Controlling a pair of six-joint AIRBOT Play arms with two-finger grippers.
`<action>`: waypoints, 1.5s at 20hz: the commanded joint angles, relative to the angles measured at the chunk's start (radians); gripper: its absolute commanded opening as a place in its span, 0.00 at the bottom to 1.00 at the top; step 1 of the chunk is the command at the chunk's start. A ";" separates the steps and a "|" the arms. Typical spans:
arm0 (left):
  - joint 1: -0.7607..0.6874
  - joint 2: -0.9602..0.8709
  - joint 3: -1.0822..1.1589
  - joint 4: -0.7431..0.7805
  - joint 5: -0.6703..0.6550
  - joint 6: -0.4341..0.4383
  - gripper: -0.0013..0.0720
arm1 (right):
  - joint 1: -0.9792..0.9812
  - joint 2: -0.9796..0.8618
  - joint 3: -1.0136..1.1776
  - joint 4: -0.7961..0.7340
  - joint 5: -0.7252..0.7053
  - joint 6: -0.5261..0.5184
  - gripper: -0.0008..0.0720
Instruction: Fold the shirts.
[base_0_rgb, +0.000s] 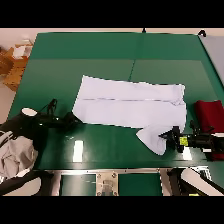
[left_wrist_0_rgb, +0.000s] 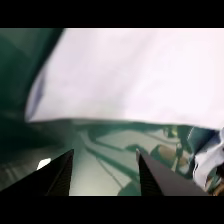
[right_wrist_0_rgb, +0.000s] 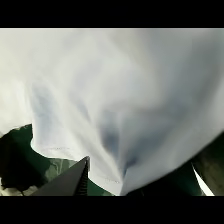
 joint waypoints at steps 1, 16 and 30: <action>-0.116 0.000 -0.024 -0.109 0.301 -0.043 0.68 | 0.000 0.001 0.008 0.013 -0.179 -0.012 0.49; -0.265 -0.003 -0.024 -0.229 0.494 -0.008 0.05 | -0.002 0.001 0.104 -0.032 -0.152 0.024 0.49; -0.187 0.222 0.003 0.334 0.169 -0.325 0.04 | -0.001 0.095 0.216 -0.310 0.085 0.250 0.03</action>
